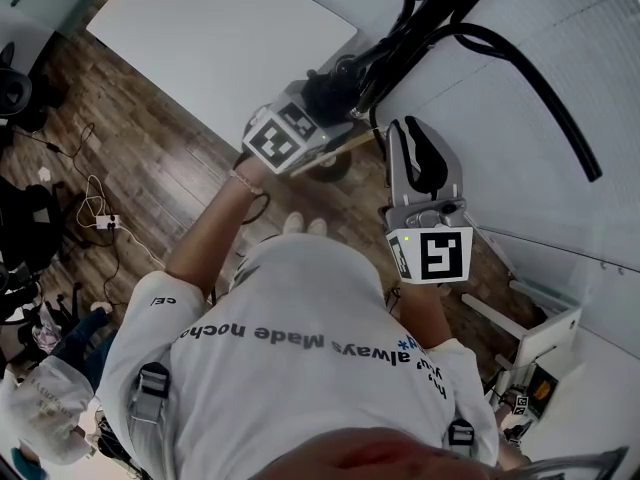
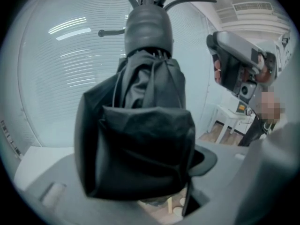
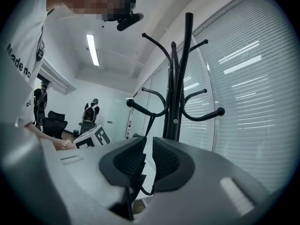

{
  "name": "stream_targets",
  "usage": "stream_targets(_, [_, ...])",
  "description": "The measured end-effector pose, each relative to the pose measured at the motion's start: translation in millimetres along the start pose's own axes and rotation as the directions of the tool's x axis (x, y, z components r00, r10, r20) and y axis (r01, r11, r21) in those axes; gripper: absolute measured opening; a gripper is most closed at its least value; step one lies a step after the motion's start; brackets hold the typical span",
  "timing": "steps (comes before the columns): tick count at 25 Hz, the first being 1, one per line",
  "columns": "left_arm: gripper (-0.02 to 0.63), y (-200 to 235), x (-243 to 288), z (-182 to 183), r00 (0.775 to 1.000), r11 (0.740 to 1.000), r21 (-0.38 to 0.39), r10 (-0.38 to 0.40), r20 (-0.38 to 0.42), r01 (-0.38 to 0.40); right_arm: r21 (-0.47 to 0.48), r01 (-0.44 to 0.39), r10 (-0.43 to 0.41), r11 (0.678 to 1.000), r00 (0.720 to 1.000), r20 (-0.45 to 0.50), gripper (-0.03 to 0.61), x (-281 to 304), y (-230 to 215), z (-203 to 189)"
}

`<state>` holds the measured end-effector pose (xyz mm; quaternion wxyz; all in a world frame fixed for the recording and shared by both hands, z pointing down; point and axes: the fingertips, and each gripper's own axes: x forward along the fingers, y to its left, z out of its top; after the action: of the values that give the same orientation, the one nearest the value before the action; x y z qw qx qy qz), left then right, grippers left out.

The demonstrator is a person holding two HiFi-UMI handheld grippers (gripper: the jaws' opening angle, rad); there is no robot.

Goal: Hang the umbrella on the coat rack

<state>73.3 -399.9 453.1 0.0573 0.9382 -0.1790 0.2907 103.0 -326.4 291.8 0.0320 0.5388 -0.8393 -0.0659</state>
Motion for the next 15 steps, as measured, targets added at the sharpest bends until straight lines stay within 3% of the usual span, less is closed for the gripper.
stream_targets(6, [0.3,-1,22,-13,1.0,1.0,0.01,0.004,0.012,-0.004,0.012,0.006,-0.006,1.0,1.0,-0.019,0.057,-4,0,-12])
stream_targets(15, [0.324,-3,19,0,0.992,1.0,-0.006,0.029,0.124,-0.029,0.01,0.008,-0.008,1.0,1.0,-0.016,0.054,-9,1,-13])
